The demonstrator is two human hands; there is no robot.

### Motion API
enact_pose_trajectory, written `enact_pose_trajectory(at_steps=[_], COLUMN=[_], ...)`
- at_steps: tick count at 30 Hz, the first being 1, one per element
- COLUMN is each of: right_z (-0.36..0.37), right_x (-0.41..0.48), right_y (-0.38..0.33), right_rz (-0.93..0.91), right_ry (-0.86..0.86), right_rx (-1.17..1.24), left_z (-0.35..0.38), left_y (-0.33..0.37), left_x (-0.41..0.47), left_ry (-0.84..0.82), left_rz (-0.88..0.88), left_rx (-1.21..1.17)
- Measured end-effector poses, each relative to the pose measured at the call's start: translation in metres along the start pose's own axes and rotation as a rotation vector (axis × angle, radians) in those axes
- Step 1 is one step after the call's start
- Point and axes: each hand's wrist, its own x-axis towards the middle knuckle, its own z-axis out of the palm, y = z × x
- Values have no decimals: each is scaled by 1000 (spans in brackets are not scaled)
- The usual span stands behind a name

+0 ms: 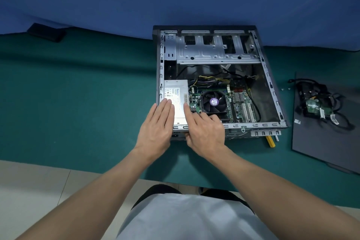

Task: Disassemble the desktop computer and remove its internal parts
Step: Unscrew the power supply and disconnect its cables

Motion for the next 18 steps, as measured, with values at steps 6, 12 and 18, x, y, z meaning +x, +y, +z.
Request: enact_pose_trajectory(at_steps=[6,12,18], right_z=[-4,-18,-62], right_x=[6,5,49], right_y=[-11,1,48], right_rz=[168,19,131], right_ry=[1,-147,-308], right_rx=[19,159,948], left_z=[2,-8,-15], left_y=[12,0,-15], left_x=[10,7,7], left_ry=[75,-103,-215], left_rz=[-178,-121,-235], left_rx=[-50,-86,-500])
